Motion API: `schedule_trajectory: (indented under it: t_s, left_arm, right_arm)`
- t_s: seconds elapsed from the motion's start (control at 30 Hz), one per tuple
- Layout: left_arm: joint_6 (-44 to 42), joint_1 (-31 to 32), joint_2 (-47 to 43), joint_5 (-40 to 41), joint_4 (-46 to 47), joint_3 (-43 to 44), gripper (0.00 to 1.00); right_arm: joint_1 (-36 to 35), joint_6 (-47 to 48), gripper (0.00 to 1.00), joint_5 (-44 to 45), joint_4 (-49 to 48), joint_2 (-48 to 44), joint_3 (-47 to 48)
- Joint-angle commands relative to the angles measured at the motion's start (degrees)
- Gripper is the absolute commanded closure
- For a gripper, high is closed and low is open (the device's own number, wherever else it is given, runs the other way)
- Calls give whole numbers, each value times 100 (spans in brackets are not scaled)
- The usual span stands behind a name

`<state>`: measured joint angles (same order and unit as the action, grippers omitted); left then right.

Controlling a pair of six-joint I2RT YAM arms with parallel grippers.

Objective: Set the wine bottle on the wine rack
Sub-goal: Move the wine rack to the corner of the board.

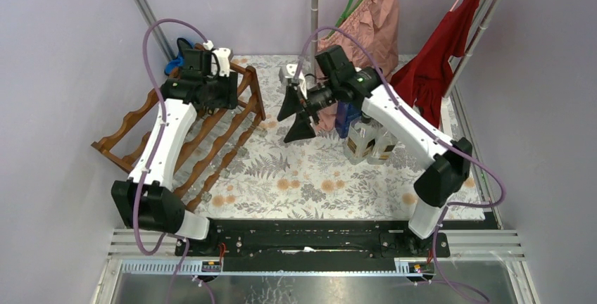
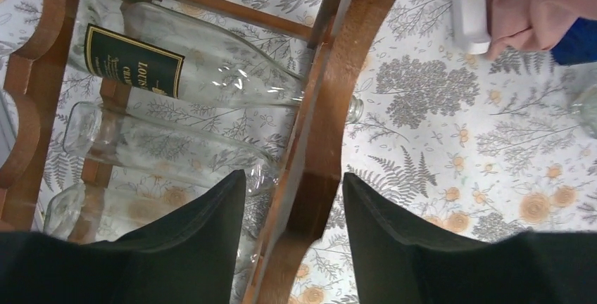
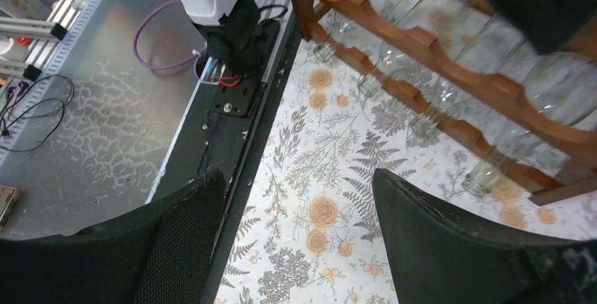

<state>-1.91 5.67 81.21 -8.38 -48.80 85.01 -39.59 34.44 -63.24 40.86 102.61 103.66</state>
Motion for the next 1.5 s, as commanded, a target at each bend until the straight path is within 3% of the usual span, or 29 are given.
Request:
schedule_trajectory:
  t_s: [0.0,0.07,0.1,0.27,0.67,0.8,0.93,1.0,1.13,1.27,1.37,1.47]
  left_arm:
    - [-273,83,232,68,427,-78,50]
    - [-300,78,311,-13,518,-63,72]
    - [-327,78,353,-65,564,-38,77]
    - [-551,100,568,-405,818,120,86]
    - [-864,110,1452,-564,1623,934,87]
    - [-967,111,1811,-610,1748,1177,87]
    - [-1148,110,2050,-597,1882,1281,86]
    - [-1165,110,2148,-550,1900,1363,82]
    - [-766,110,2179,-414,1970,1571,41]
    - [-218,94,1847,-106,2229,1584,12]
    - [172,31,1422,99,2395,1578,2]
    - [574,-29,911,154,2537,1454,1]
  right_arm:
    - [332,-740,16,-330,-687,-698,321]
    - [539,-1292,16,-369,-1134,-789,368]
    - [655,-1527,16,-391,-1278,-802,431]
    - [1156,-2229,16,-403,-1842,-908,532]
    - [1650,-2000,12,-184,-1730,-1114,524]
    - [1782,-1818,1,-342,-1797,-1169,420]
    - [1926,-1526,0,-289,-1520,-1195,369]
    - [1940,-1007,0,-122,-825,-1138,583]
    - [1959,-148,0,383,361,-1050,1053]
    - [1963,200,0,1119,1146,-1094,1208]
    - [1998,221,0,1684,1361,-1203,1097]
    - [2042,36,0,2274,1343,-1334,921]
